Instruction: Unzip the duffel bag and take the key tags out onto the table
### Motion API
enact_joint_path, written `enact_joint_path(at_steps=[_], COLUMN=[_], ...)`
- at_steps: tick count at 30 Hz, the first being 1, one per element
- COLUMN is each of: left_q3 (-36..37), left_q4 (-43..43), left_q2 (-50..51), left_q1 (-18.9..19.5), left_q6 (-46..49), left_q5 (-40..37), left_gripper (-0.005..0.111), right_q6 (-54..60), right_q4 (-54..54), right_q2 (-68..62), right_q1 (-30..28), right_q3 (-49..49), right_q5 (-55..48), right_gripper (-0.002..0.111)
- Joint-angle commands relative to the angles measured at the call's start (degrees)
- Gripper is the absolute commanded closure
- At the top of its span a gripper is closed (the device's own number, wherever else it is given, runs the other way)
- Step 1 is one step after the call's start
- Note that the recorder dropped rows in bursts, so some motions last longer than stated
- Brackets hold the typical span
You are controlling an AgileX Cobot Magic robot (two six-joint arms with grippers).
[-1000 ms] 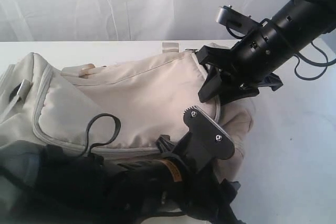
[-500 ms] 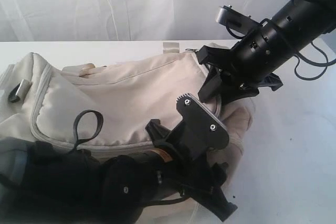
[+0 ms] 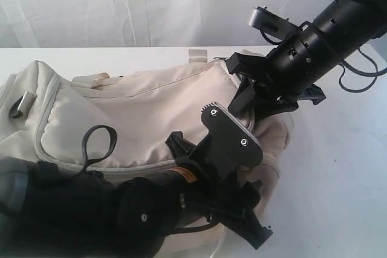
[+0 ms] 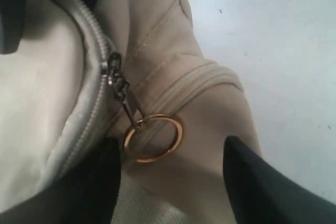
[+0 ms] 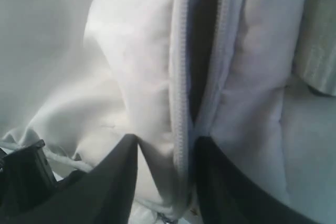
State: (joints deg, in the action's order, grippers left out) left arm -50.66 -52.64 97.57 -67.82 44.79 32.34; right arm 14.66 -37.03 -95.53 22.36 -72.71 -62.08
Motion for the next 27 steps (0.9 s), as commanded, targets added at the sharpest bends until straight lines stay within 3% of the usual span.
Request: enact_joint_path(at_steps=[1,5,15,17,24,27], left_q3=[-0.1,-0.4,-5.8,-6.1,-6.1,-6.1], left_q4=[2.3,4.9,4.5,4.5,4.1,3.3], left_q2=[1.1,2.2,5.8,5.8,5.3,3.6], left_q1=[-0.2,-0.2,-0.2,-0.2,-0.2,-0.2], left_q6=[-8.4,-15.1,-15.8,-15.8,-15.3,-14.1], left_q5=[1.4,4.6,2.3,0.8,0.2,-2.1], left_gripper=[0.045,0.045,0.048,0.056,0.102,0.107], right_q6=[0.7,0.7,0.7,0.7,0.7,0.7], right_q4=[-0.4,-0.4,-0.4,-0.4,-0.3,-0.3], right_q2=[0.0,0.0,0.0,0.0,0.0,0.0], right_q1=[-0.2,-0.2,-0.2,-0.2,-0.2,-0.2], right_q3=[0.2,0.2,0.2,0.2,0.2,0.2], right_q5=[-0.6,-0.6,-0.6,-0.6,-0.6,-0.6], right_gripper=[0.073,0.073,0.073,0.073,0.073,0.073])
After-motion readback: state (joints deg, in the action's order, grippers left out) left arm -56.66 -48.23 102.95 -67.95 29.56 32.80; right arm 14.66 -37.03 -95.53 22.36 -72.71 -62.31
